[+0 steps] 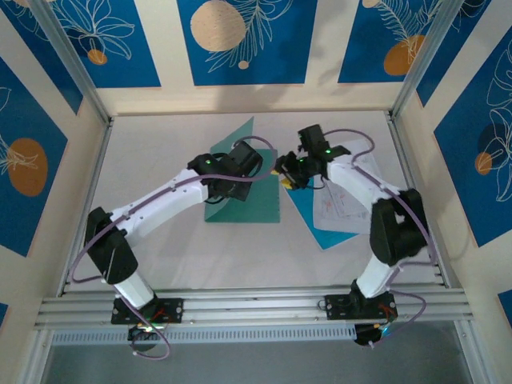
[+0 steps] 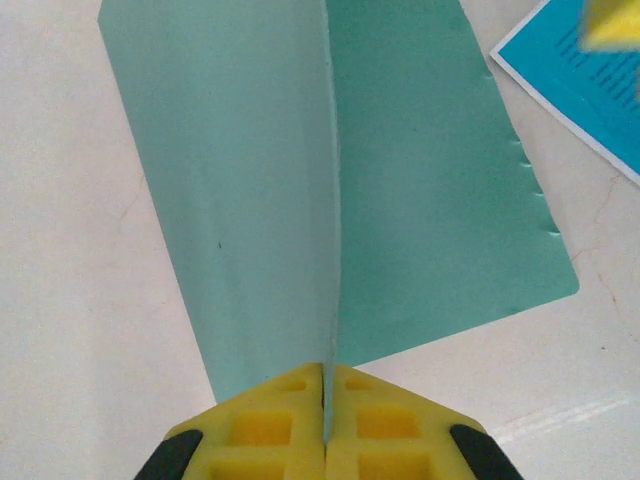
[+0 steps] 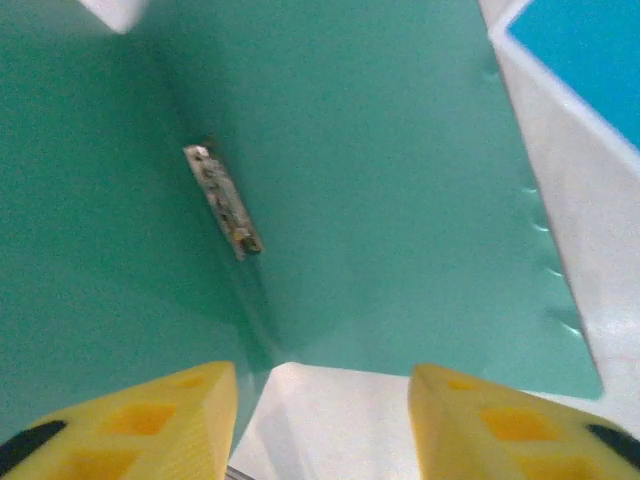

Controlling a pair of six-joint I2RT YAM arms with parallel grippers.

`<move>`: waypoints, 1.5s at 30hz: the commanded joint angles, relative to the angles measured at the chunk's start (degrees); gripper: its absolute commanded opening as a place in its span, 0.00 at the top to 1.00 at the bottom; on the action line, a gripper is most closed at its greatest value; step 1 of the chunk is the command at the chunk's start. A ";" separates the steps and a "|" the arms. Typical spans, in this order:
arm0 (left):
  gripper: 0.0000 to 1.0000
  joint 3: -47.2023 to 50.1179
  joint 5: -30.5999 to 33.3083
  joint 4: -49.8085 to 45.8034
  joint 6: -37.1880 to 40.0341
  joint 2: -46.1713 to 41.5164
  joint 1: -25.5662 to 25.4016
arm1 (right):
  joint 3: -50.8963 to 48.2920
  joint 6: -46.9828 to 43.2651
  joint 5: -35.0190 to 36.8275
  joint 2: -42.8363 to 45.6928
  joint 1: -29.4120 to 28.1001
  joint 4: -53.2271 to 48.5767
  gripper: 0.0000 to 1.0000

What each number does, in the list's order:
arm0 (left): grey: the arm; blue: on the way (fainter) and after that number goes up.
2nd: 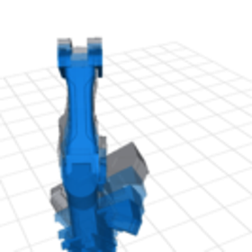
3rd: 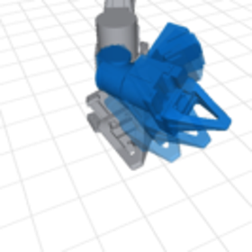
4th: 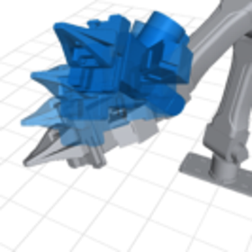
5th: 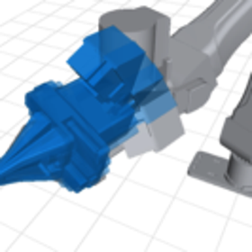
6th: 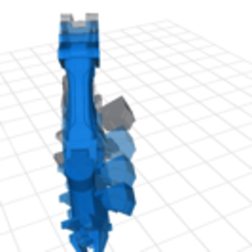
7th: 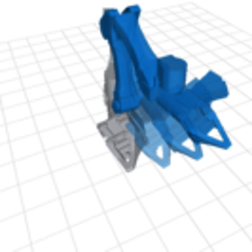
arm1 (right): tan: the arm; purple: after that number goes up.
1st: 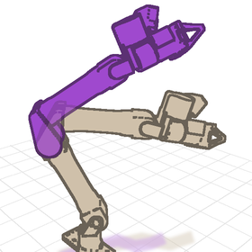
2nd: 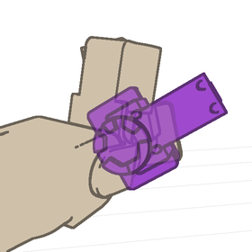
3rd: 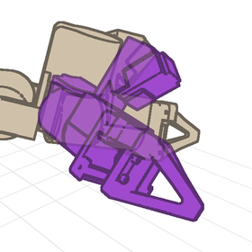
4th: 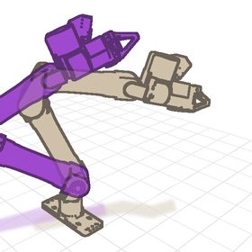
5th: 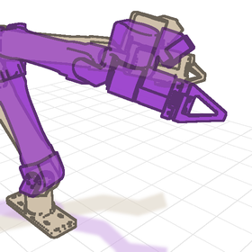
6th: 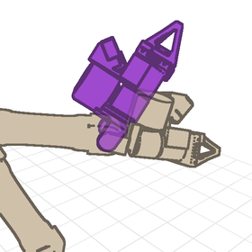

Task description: Put the files into the folder

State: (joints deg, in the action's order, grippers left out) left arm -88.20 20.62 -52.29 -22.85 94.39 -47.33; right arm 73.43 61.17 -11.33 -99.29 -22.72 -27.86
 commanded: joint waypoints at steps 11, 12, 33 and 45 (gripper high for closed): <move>1.00 8.80 -3.82 1.22 -5.69 -13.44 6.51 | 5.08 2.55 -0.36 -19.68 -4.96 -6.04 0.78; 1.00 9.64 -3.90 0.91 -6.11 -14.84 7.75 | 5.05 2.63 -0.04 -19.92 -5.00 -7.05 0.80; 0.53 7.62 -10.50 -9.64 -19.77 -26.10 40.98 | 4.45 3.20 -1.36 -19.57 -5.10 -11.25 0.84; 0.86 1.93 -30.59 2.35 -15.21 1.43 20.55 | 3.90 -7.45 4.93 -5.60 -0.63 -13.12 0.53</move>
State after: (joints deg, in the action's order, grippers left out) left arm -83.11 -4.19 -51.96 -39.16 91.74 -24.29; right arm 79.33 57.23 -9.52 -110.91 -26.41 -37.39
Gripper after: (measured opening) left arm 0.163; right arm 0.462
